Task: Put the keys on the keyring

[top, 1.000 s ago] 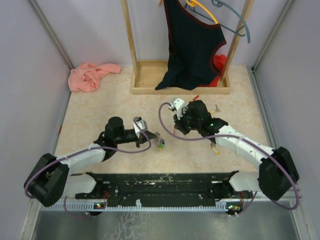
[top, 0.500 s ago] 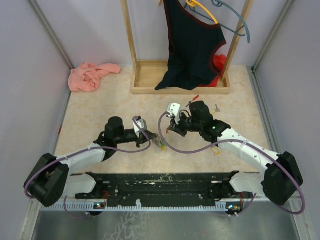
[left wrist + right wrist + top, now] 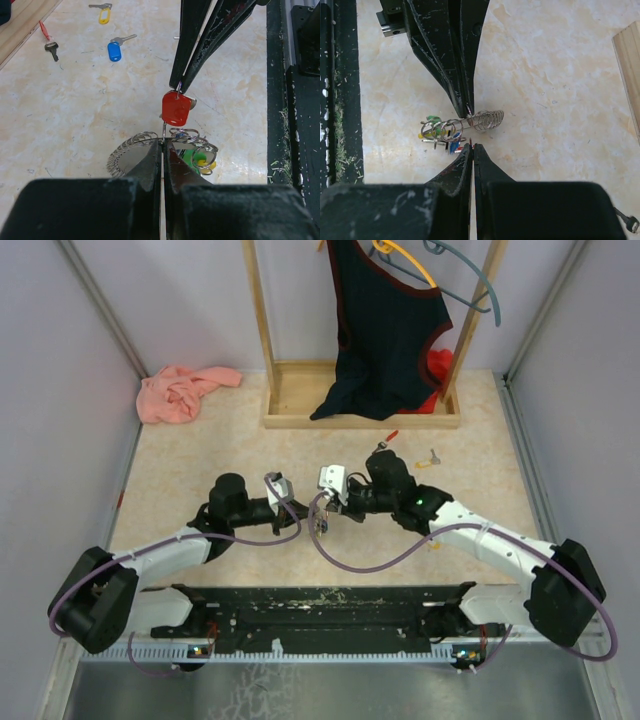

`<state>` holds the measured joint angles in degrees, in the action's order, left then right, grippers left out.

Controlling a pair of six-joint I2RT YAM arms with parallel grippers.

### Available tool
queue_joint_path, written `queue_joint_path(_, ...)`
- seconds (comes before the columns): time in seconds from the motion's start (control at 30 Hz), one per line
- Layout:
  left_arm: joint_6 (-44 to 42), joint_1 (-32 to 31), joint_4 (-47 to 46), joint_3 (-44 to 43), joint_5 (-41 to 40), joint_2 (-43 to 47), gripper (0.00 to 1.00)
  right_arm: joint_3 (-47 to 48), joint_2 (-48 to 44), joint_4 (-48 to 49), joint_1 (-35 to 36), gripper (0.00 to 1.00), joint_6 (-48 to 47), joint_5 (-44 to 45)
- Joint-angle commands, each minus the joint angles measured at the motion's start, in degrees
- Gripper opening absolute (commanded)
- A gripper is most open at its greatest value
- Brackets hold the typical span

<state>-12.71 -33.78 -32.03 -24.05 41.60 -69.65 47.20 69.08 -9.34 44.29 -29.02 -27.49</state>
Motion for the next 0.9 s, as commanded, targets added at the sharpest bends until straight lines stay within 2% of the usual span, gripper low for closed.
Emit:
queue_joint_path(0.0, 0.28, -0.01, -2.94, 0.12, 1.6, 0.44, 0.01, 0.7, 0.12, 2.85, 0.87, 0.0, -2.48, 0.39)
queue_joint_path(0.87, -0.33, 0.03, -6.07, 1.5, 4.08, -1.09, 0.01, 0.7, 3.62, 3.86, 2.75, 0.0, -3.59, 0.26)
